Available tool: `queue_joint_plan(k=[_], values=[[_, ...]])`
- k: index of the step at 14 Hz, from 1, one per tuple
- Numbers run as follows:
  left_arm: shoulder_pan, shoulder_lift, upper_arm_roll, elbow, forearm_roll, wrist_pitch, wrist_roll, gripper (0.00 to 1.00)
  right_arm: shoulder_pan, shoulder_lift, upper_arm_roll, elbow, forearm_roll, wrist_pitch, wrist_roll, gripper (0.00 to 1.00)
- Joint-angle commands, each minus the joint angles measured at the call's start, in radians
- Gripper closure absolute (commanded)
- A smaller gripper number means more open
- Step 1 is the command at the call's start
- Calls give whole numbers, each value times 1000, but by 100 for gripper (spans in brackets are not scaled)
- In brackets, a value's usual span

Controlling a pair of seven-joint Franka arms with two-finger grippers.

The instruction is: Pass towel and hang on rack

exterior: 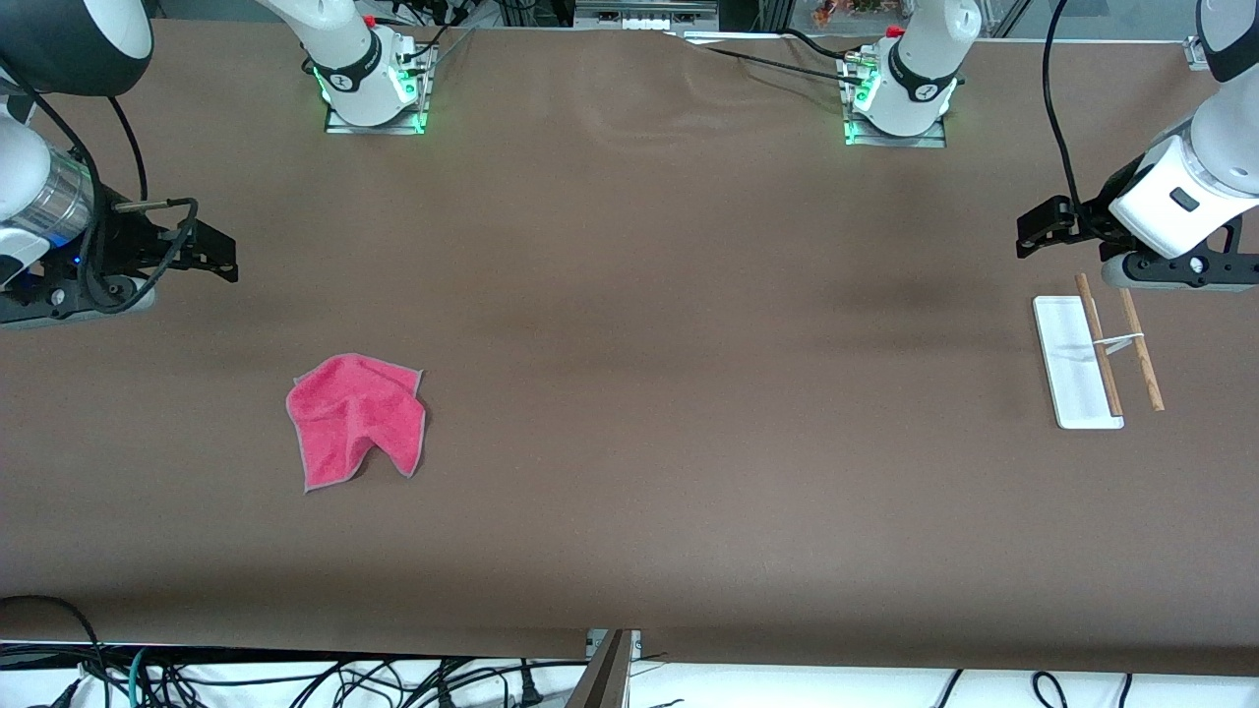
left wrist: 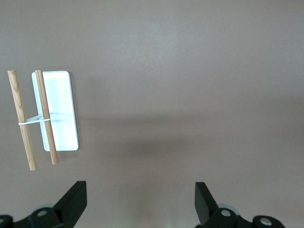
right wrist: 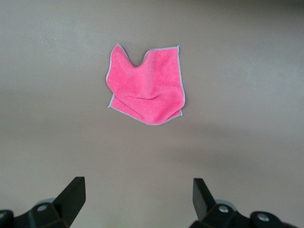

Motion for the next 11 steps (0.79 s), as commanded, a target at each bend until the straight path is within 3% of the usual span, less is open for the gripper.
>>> queue_joint_plan(k=[1,11], values=[[7,5,-2,28,-1,-28,-5,0,1,-10,1,8,8,-16,-6,0],[7,5,-5,28,-1,-31,-7,0,-1,-5,0,11,-2,-9,-7,0]])
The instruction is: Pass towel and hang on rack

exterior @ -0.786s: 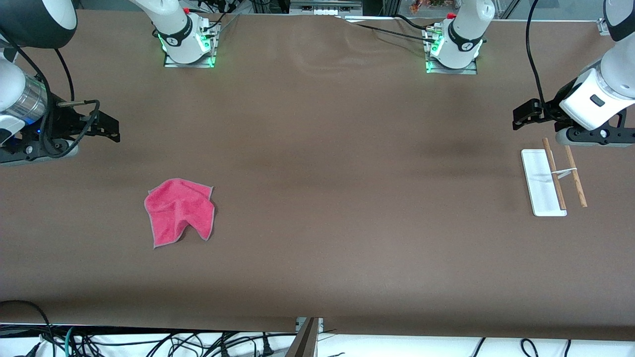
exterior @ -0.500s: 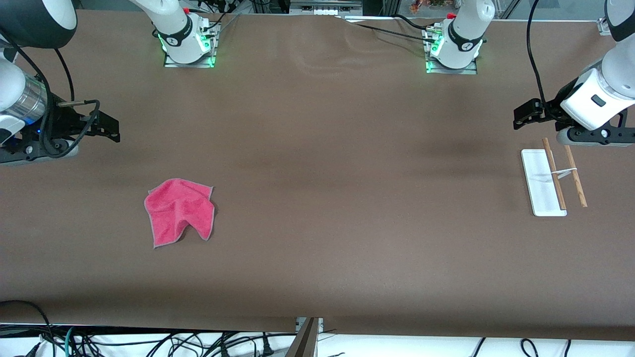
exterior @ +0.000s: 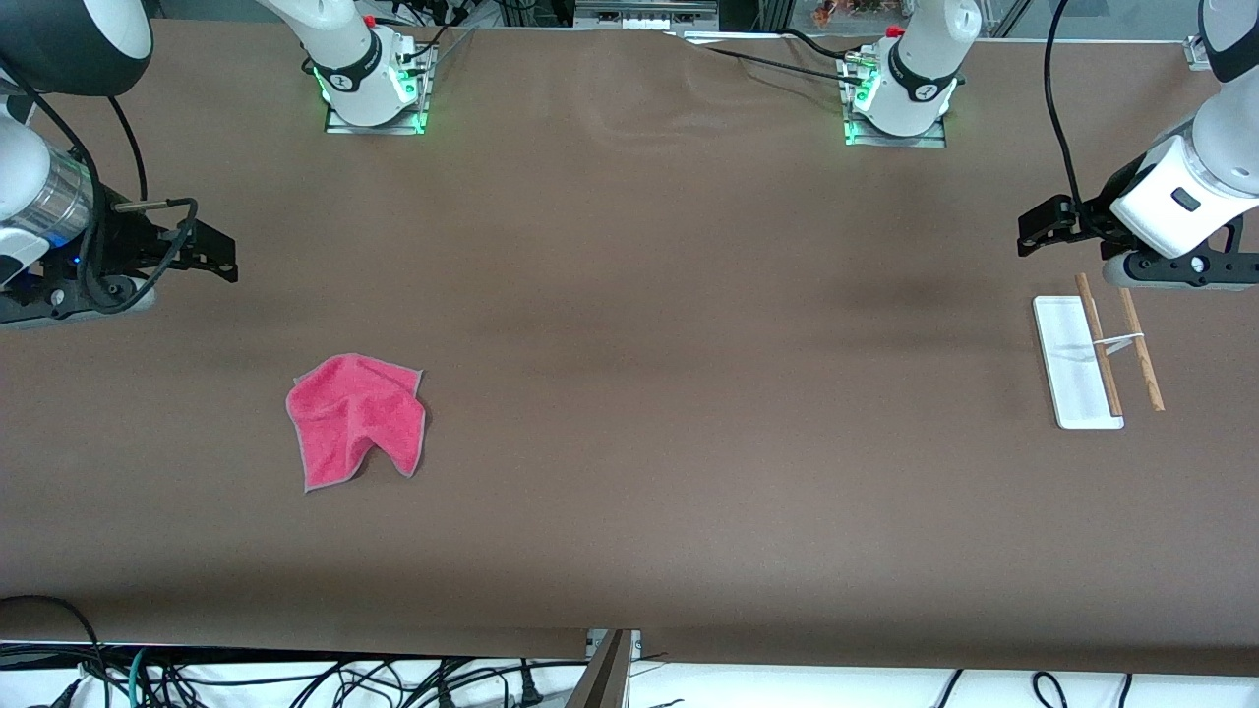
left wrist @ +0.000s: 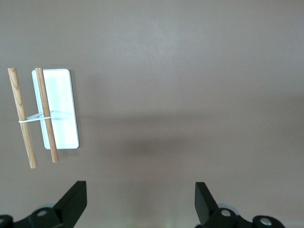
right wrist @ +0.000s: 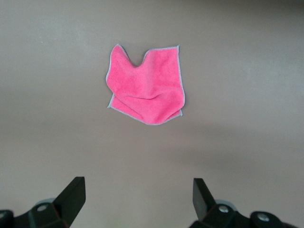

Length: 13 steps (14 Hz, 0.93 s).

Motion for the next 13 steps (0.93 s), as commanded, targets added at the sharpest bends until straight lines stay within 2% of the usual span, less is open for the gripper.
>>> queue_joint_plan(k=[1,13], values=[[5,5,-5,28,-1,-25,-7,0,-1,-5,0,11,0,-9,-6,0],[5,5,-6,28,-1,-29,-10,0,1,-4,2,11,3,0,-4,0]])
